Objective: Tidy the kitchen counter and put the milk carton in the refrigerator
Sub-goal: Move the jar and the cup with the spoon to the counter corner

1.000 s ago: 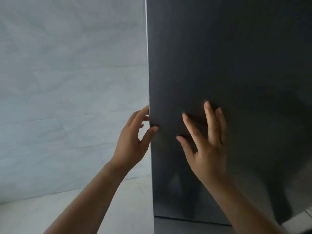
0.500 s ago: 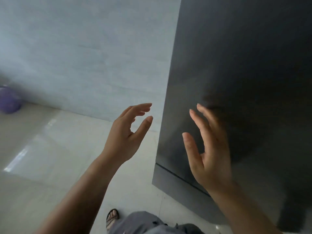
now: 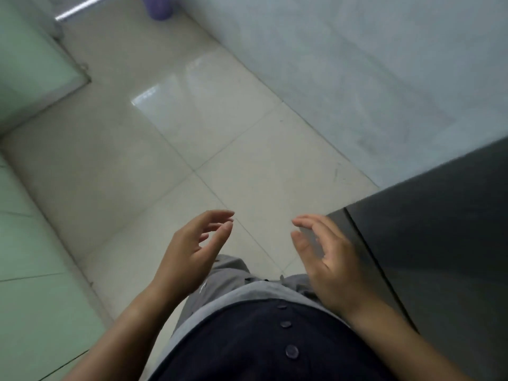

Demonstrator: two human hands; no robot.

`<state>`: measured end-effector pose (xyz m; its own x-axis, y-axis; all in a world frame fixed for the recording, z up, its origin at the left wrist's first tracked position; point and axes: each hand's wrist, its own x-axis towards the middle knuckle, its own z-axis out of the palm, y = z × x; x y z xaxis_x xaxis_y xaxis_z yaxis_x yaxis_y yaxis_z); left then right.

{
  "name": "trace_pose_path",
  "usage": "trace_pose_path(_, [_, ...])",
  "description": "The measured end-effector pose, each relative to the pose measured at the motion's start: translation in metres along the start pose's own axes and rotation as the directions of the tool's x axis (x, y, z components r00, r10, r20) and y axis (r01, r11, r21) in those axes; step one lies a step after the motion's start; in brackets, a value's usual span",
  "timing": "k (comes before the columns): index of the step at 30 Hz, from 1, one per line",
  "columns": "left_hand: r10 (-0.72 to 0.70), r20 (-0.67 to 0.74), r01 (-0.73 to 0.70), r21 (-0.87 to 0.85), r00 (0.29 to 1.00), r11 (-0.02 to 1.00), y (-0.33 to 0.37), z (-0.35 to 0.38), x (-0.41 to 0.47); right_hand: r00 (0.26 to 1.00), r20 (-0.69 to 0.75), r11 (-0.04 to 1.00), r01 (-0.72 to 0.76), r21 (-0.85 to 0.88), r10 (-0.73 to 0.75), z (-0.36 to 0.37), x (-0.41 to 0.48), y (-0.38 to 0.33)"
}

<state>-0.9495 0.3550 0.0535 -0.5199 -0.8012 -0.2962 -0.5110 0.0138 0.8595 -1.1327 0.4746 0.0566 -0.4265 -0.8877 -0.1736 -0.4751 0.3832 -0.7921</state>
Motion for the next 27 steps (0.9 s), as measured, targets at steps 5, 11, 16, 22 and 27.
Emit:
trace_pose_path(5, [-0.085,-0.143,0.078,-0.055,0.986,0.995,-0.031,-0.078,0.013,0.977,0.174,0.985,0.143,-0.101,-0.124,0.059,0.071,-0.058])
trace_pose_path(11, [-0.176,-0.340,0.136,-0.137,0.924,0.981,-0.074,-0.176,0.019,0.897,0.328,0.940,0.335,-0.069,-0.296,0.143,0.150,-0.145])
trace_pose_path(16, [-0.325,-0.469,0.219,-0.266,0.822,0.939,-0.108,-0.231,0.010,0.793,0.487,0.899,0.436,-0.034,-0.366,0.201,0.190,-0.195])
trace_pose_path(22, [-0.488,-0.513,0.273,-0.438,0.707,0.856,-0.132,-0.276,0.034,0.680,0.641,0.887,0.461,0.002,-0.356,0.258,0.253,-0.235])
trace_pose_path(27, [-0.548,-0.565,0.248,-0.521,0.617,0.817,-0.145,-0.330,0.092,0.588,0.718,0.864,0.501,0.040,-0.374,0.309,0.338,-0.282])
